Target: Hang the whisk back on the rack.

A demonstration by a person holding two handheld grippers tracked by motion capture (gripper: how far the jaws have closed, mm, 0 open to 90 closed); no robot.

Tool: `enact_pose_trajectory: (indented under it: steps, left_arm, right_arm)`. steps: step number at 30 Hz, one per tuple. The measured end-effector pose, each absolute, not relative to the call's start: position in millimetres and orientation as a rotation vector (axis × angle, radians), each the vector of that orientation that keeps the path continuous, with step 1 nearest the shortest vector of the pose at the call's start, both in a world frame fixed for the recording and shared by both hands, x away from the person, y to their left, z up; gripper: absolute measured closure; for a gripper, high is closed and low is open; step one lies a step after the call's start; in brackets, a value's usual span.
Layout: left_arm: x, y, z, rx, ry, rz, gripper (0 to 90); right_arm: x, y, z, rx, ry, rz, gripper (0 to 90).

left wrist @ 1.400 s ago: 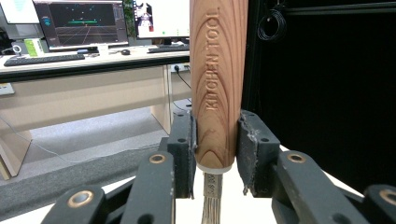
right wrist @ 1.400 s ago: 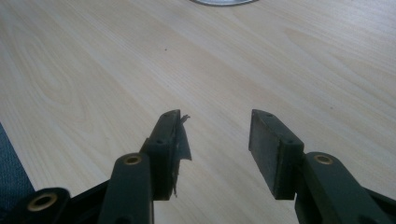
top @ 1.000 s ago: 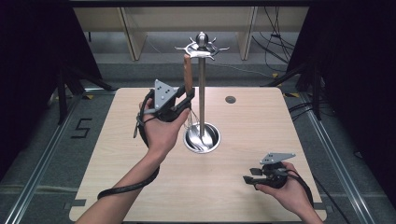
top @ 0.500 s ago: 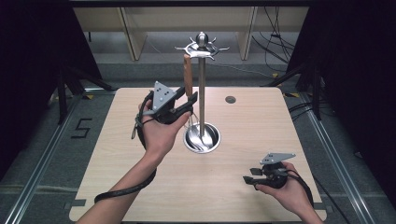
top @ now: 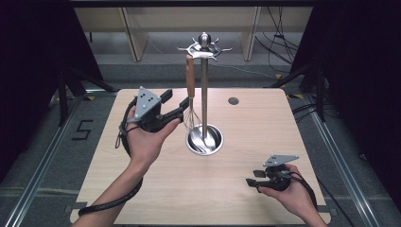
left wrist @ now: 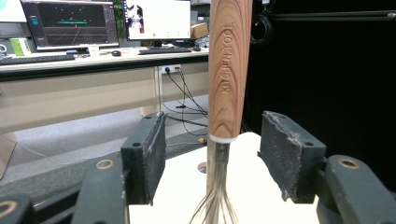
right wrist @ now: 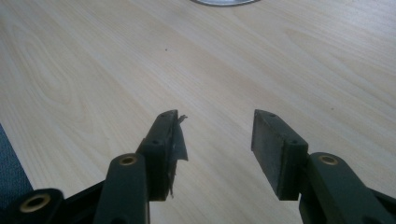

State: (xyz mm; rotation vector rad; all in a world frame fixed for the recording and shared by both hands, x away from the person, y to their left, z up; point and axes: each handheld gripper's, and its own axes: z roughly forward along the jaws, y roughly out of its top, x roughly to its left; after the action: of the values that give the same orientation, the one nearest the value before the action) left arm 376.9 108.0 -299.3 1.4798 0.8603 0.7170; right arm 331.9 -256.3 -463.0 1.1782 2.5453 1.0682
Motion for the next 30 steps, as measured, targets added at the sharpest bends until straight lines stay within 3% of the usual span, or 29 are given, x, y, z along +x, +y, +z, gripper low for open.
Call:
enact_pose_trajectory:
  steps: [17,30]
  left_arm:
    - [344.6,143.0,-307.7,1.498,0.824,0.721,38.5]
    - [330.9,183.3,-331.5,1.505,0.917,0.748,39.7]
  right_arm:
    - [331.8,-256.5,-462.6,1.174,2.538,1.075,51.0]
    - [331.8,-256.1,-462.8,1.172,2.538,1.09,49.9]
